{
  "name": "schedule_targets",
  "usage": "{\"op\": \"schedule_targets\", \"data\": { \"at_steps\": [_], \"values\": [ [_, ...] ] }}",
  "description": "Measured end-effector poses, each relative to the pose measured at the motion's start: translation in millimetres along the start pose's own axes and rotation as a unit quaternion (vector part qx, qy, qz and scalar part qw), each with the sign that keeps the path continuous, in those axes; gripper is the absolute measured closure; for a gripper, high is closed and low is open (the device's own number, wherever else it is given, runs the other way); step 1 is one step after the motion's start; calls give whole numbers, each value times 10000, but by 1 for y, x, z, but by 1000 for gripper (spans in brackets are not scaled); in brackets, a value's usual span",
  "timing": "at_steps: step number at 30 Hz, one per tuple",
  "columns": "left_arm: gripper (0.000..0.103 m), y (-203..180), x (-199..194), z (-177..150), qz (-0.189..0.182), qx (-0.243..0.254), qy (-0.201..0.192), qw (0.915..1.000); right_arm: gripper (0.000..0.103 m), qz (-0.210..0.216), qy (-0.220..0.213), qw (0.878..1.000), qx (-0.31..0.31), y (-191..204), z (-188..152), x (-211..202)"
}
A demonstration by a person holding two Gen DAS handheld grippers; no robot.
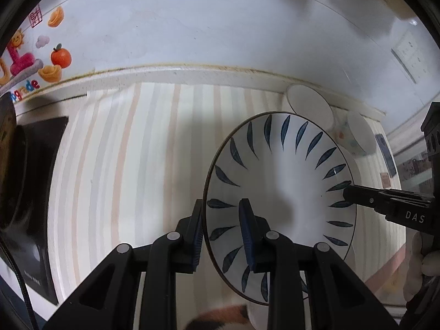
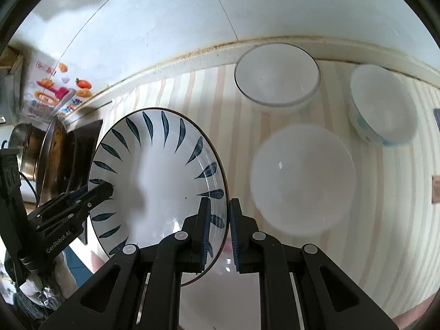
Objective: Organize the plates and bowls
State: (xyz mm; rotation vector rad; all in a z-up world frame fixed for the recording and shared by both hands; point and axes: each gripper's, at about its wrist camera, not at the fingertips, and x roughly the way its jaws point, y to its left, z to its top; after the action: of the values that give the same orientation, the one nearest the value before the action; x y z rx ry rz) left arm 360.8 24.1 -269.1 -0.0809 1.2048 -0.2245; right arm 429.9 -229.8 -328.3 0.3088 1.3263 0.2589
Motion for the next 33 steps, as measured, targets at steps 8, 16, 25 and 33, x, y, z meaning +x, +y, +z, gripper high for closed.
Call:
{"op": "schedule_targets", "data": {
  "at_steps": [8,16,25,33],
  "values": [
    [81,-29,0,-48,-2,22,125,9999,88,-83,107,9999,5,-19,-54,-12],
    [81,-52,18,-87,-6,112,402,9991,88,-148,281,9995,48,-42,-91,-8],
    [81,-66,37,-105,145,188,604,9979,88,-170,445,9987,196,-59,-114,10],
    [81,-73,49,-111,262,217,693,9970,88,-129,537,9982,239,-69,-121,20]
  ]
}}
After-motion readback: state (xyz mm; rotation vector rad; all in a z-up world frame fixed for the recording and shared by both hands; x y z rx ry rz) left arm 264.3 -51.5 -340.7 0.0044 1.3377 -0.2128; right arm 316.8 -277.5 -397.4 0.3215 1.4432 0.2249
